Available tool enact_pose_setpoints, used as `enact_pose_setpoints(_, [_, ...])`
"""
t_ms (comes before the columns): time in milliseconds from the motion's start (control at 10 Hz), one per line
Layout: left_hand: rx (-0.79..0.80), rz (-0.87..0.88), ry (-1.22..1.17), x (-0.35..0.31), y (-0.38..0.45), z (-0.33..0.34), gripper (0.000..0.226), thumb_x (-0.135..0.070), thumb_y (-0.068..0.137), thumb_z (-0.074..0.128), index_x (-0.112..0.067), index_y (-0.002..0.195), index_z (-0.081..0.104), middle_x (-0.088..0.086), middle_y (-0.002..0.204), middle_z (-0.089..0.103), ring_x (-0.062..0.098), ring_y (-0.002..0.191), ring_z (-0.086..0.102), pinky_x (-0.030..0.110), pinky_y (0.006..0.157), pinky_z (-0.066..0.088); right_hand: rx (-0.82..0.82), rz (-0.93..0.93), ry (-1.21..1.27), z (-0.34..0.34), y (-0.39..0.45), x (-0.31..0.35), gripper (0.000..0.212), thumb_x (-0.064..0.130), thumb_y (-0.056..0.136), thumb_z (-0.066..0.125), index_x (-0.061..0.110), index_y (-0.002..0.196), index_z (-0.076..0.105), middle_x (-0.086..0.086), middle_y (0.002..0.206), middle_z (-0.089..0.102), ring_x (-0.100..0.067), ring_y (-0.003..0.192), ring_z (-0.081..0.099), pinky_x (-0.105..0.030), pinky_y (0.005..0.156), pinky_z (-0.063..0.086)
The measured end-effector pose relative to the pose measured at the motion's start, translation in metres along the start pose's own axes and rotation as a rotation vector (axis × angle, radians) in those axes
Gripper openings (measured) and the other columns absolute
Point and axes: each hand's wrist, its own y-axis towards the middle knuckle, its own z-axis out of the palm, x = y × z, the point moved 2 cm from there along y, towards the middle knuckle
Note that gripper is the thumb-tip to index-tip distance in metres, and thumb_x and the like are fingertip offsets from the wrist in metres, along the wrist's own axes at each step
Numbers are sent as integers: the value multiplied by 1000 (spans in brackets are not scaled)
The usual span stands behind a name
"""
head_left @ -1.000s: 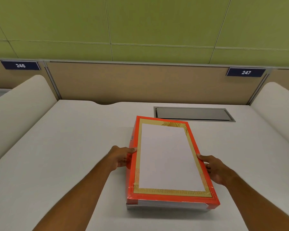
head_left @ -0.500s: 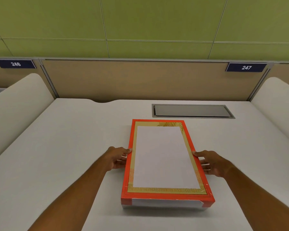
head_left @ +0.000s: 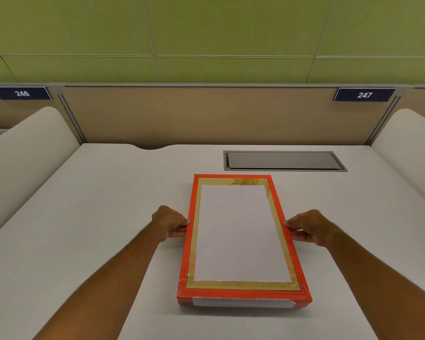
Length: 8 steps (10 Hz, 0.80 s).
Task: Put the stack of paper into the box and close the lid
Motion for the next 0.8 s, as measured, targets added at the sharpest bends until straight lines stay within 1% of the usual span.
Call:
enact_pose_setpoints(100, [-24, -3, 15, -2, 2, 1, 22, -3, 77, 77, 8, 95, 69, 19, 88, 74, 26, 70, 73, 37, 70, 62, -11, 15, -8, 2, 2, 1, 26, 3, 86, 69, -11, 108, 65, -26, 107, 70, -37, 91, 71, -46, 86, 58])
enact_pose_setpoints(200, [-42, -23, 28, -3, 4, 2, 23, 0, 76, 78, 9, 95, 69, 21, 87, 73, 25, 66, 72, 36, 67, 62, -20, 40, -22, 4, 2, 2, 25, 3, 86, 69, -11, 107, 65, -26, 107, 70, -36, 90, 71, -45, 87, 58])
enact_pose_setpoints(400, [-35, -52, 33, -3, 8, 3, 23, 3, 75, 77, 10, 96, 69, 22, 90, 72, 27, 68, 72, 39, 71, 62, -28, 53, -18, 3, 7, -1, 23, 2, 85, 69, -9, 105, 66, -25, 106, 70, -36, 90, 71, -46, 91, 57])
enact_pose_setpoints(500, [-54, -47, 51, -4, 6, 3, 21, 2, 76, 77, 9, 93, 69, 22, 90, 73, 27, 69, 72, 40, 74, 62, -38, 57, -22, 3, 6, -1, 23, 2, 85, 70, -9, 104, 67, -25, 106, 70, -36, 91, 71, -47, 91, 57])
enact_pose_setpoints(600, [-100, 47, 216, -4, 6, 7, 19, -7, 77, 79, 5, 89, 71, 17, 85, 74, 26, 68, 74, 39, 72, 63, -53, 15, -67, 2, 12, -3, 24, 6, 85, 71, -9, 103, 67, -25, 105, 71, -36, 89, 73, -49, 89, 58])
enact_pose_setpoints(700, [-146, 147, 397, -8, 1, 9, 22, -18, 79, 78, 1, 87, 71, 13, 84, 74, 25, 71, 74, 38, 75, 62, -130, -71, -153, 6, 10, -2, 31, 18, 85, 73, -8, 102, 68, -23, 107, 72, -35, 90, 72, -50, 89, 58])
enact_pose_setpoints(800, [-232, 333, 600, -16, -6, 14, 32, -39, 80, 72, -10, 94, 68, 4, 93, 71, 23, 87, 70, 36, 80, 58, -343, -250, -426, 16, -1, 7, 61, 44, 86, 67, 4, 132, 55, -15, 139, 57, -36, 124, 56, -50, 107, 44])
